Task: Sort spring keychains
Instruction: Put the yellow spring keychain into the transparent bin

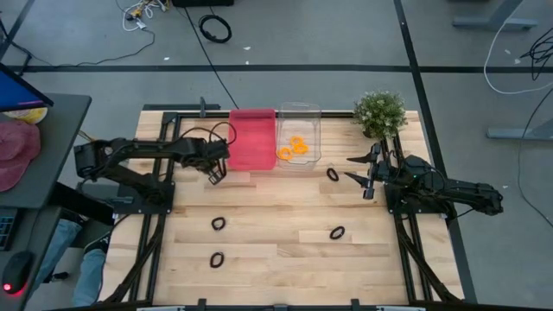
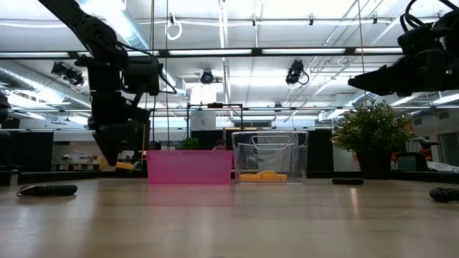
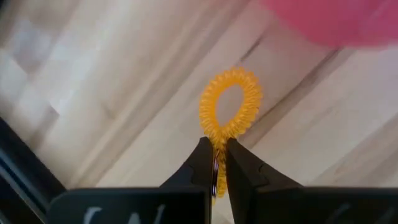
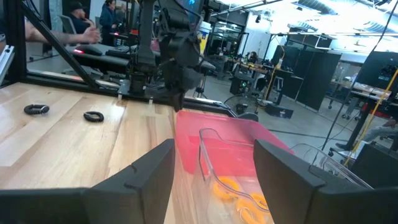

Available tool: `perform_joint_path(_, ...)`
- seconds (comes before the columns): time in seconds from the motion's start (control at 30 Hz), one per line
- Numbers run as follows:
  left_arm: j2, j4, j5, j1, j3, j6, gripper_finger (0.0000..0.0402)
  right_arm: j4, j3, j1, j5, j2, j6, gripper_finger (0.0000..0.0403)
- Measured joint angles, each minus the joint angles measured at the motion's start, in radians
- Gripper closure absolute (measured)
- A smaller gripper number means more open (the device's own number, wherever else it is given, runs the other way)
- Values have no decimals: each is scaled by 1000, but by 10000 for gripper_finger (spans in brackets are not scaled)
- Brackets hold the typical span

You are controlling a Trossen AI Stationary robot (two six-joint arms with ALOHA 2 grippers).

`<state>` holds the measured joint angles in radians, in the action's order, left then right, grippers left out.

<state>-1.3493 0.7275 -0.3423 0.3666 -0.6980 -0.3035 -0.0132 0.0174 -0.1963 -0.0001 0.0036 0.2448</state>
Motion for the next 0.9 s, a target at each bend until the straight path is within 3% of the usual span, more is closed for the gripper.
perform_joint_path(0.23, 158, 24, -69, -61, -18, -3, 381, 0, 0, 0, 0, 0, 0, 182)
perform_joint_path(0.3, 198, -36, -88, -84, -18, 3, 381, 0, 0, 0, 0, 0, 0, 182)
perform_joint_path(0.43, 233, -295, -94, -143, 6, 84, 381, 0, 0, 0, 0, 0, 0, 182)
perform_joint_path(0.6, 202, -703, -9, -200, 52, 224, 381, 0, 0, 0, 0, 0, 0, 182)
perform_joint_path(0.9, 63, -1155, 55, -205, 53, 323, 381, 0, 0, 0, 1, 0, 0, 182)
